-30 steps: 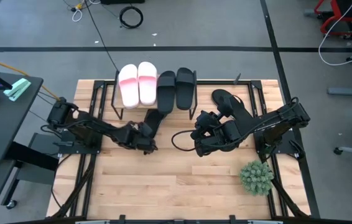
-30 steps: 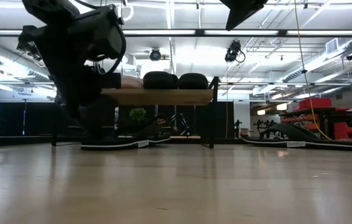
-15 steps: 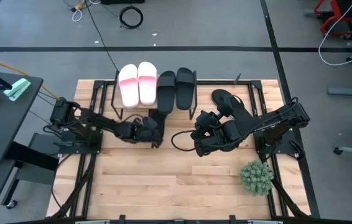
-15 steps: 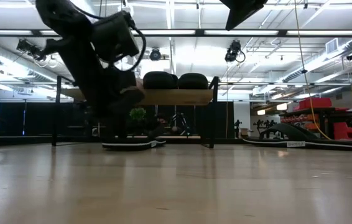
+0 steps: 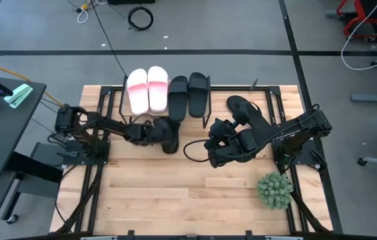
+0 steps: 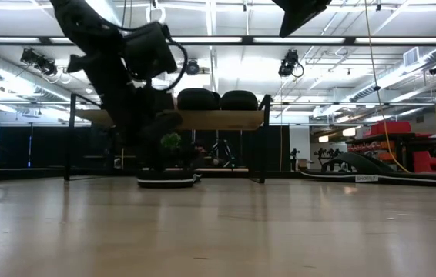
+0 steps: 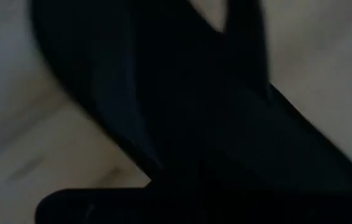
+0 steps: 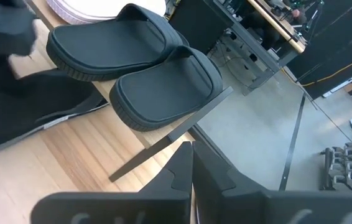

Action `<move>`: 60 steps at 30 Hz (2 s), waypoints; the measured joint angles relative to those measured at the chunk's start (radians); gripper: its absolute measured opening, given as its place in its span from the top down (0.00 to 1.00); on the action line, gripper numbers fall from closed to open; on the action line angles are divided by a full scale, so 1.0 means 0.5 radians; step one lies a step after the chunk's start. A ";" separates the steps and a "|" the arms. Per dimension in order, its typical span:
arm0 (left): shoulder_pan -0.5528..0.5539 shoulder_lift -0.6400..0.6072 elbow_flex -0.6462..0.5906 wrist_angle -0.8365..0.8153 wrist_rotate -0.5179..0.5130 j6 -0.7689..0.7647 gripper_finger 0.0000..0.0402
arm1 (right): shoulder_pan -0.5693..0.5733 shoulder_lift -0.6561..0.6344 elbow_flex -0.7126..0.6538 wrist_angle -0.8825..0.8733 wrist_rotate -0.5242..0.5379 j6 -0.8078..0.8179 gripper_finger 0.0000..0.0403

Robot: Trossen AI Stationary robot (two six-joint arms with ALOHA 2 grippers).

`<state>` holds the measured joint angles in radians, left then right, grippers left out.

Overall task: Pick and place slides into the shelf
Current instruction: Put the left black flipflop under the shelf

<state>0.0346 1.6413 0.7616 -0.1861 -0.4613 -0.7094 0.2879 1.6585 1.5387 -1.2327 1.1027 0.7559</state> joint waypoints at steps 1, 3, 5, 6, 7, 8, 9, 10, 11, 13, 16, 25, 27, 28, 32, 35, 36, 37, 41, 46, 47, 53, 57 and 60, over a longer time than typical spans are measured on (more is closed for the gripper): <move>-0.047 0.000 0.002 0.010 0.010 0.015 1.00 | 0.000 0.000 0.000 0.000 0.000 0.000 0.97; -0.143 -0.007 0.037 -0.029 0.021 0.078 0.99 | 0.000 0.000 0.000 0.000 0.000 -0.001 0.97; -0.239 -0.040 0.093 -0.074 -0.010 0.085 1.00 | 0.000 0.000 0.000 -0.001 0.000 -0.001 0.97; -0.276 -0.052 0.132 -0.083 -0.015 0.097 1.00 | 0.000 0.000 0.000 0.000 0.000 -0.001 0.97; -0.306 -0.065 0.166 -0.110 -0.019 0.099 1.00 | 0.000 0.000 0.000 0.000 0.000 0.000 0.97; -0.336 -0.069 0.199 -0.142 -0.023 0.100 0.99 | 0.001 0.000 0.000 -0.002 0.000 -0.001 0.97; -0.370 -0.067 0.236 -0.171 -0.026 0.104 0.99 | 0.001 0.000 0.000 -0.001 0.001 -0.001 0.97; -0.399 -0.066 0.269 -0.195 -0.026 0.105 0.99 | 0.000 0.000 0.000 0.000 0.001 0.000 0.97; -0.429 -0.066 0.295 -0.194 -0.030 0.105 0.99 | 0.000 0.000 0.000 -0.001 0.001 -0.001 0.97; -0.482 -0.060 0.333 -0.180 -0.031 0.104 1.00 | 0.000 0.000 0.000 0.000 0.001 -0.001 0.97; -0.545 -0.049 0.333 -0.192 -0.025 0.078 0.99 | 0.000 0.000 0.000 0.000 0.001 -0.001 0.97; -0.642 0.136 0.256 0.110 -0.032 -0.052 1.00 | 0.001 0.000 0.000 0.001 -0.001 0.003 0.97; -0.642 0.212 0.256 0.229 -0.027 -0.009 1.00 | 0.001 0.000 0.000 0.001 -0.001 0.003 0.97; -0.630 0.246 0.256 0.260 -0.028 0.017 1.00 | 0.001 0.000 0.000 0.002 -0.001 0.003 0.97; -0.577 0.344 0.258 0.255 -0.034 -0.029 1.00 | 0.001 0.000 0.000 0.001 -0.001 0.005 0.97; -0.560 0.352 0.260 0.222 -0.033 -0.026 1.00 | 0.001 0.000 0.000 0.001 0.000 0.004 0.97; -0.557 0.351 0.261 0.214 -0.028 -0.024 1.00 | 0.001 0.000 0.000 0.001 -0.001 0.003 0.97; -0.551 0.344 0.261 0.203 -0.025 -0.011 1.00 | 0.001 0.000 0.000 0.001 -0.001 0.003 0.97; -0.517 0.300 0.260 0.059 -0.026 0.040 1.00 | 0.001 0.000 0.000 0.001 -0.001 0.002 0.97; -0.449 0.260 0.260 -0.125 -0.027 0.051 1.00 | 0.001 0.000 0.000 0.000 -0.001 0.000 0.97; -0.431 0.258 0.259 -0.135 -0.025 0.078 1.00 | 0.000 0.000 0.000 0.001 0.000 -0.005 0.97; -0.303 0.241 0.256 -0.167 -0.021 0.233 1.00 | 0.000 0.000 0.000 0.000 -0.001 -0.033 0.97; -0.220 0.233 0.256 -0.224 -0.021 0.304 1.00 | 0.000 0.000 0.000 0.000 -0.001 -0.033 0.97; -0.181 0.230 0.259 -0.320 -0.036 0.307 1.00 | 0.001 0.000 0.000 0.001 0.000 -0.032 0.97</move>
<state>-0.0561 1.7561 0.8912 -0.3461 -0.4795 -0.5560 0.2882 1.6585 1.5387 -1.2325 1.1027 0.7398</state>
